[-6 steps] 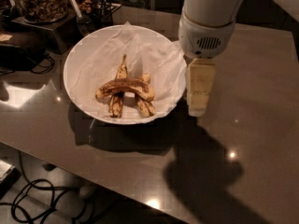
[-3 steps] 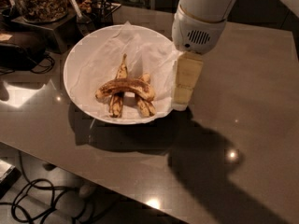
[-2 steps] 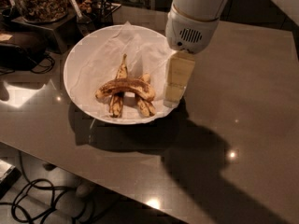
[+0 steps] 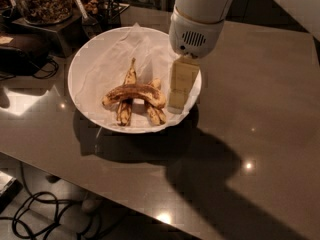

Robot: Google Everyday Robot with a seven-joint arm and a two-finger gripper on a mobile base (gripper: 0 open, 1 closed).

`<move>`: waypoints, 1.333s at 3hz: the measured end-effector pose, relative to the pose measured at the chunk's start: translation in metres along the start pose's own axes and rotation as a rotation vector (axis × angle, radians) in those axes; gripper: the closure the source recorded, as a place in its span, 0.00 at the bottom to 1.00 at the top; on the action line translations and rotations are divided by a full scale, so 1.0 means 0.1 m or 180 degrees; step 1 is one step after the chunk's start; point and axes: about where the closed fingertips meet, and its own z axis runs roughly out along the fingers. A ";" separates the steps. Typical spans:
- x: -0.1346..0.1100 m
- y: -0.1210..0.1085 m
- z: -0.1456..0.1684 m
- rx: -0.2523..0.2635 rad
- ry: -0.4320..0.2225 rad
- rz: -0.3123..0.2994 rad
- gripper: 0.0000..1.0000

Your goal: Pick banana from white bowl

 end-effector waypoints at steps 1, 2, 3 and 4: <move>-0.05 -0.06 0.04 -0.0003 -0.0031 -0.0086 0.20; -0.13 -0.15 0.11 -0.0032 -0.0081 -0.0157 0.28; -0.25 -0.20 0.19 -0.0079 -0.0057 -0.0236 0.29; -0.38 -0.22 0.33 -0.0161 -0.0035 -0.0307 0.30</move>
Offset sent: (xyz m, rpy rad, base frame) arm 0.0202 0.0095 -0.0128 0.0112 0.0387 0.0816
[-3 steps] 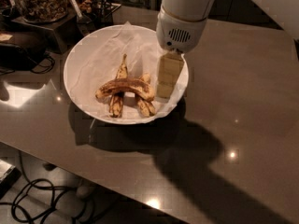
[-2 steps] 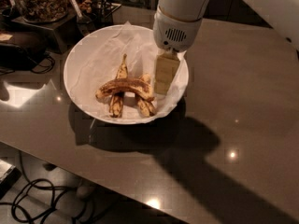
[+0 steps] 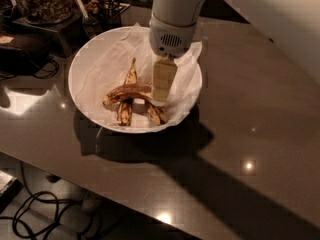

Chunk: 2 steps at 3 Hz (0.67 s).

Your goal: Pick banana from white bowl

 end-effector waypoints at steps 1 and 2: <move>-0.12 -0.02 0.13 -0.0081 0.0009 -0.0042 0.29; -0.20 -0.05 0.26 -0.0176 0.0011 -0.0043 0.30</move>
Offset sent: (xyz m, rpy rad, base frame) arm 0.0045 0.0247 -0.0354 -0.0329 0.1314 0.0317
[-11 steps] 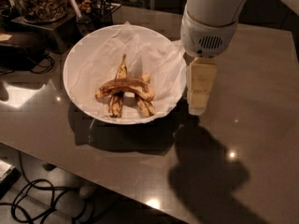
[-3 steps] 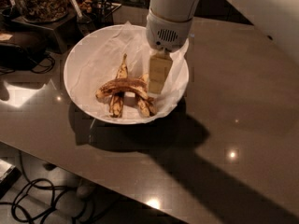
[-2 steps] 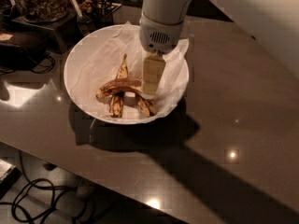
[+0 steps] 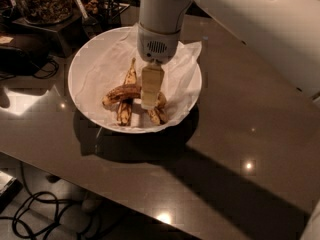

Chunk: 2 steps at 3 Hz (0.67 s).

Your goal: Pick banana from white bowl

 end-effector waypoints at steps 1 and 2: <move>-0.06 0.00 0.11 -0.0084 0.0013 0.0026 0.30; -0.10 0.01 0.18 -0.0171 0.0020 0.0062 0.34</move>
Offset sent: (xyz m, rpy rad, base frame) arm -0.0126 0.0084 -0.0236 -0.0418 0.1373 -0.0136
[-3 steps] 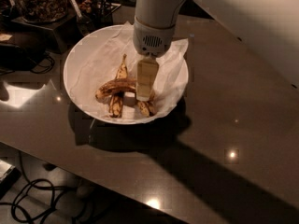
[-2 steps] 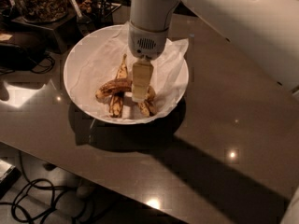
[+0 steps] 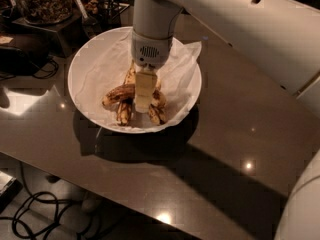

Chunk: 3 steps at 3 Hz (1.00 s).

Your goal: Pick banana from white bowl

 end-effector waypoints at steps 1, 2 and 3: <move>-0.03 0.00 0.06 -0.0057 0.0020 0.0016 0.34; -0.03 0.00 0.06 -0.0057 0.0020 0.0016 0.53; -0.03 0.00 0.06 -0.0057 0.0020 0.0016 0.77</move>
Offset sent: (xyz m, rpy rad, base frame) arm -0.0130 0.0010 -0.0078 -0.0663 0.0250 0.0429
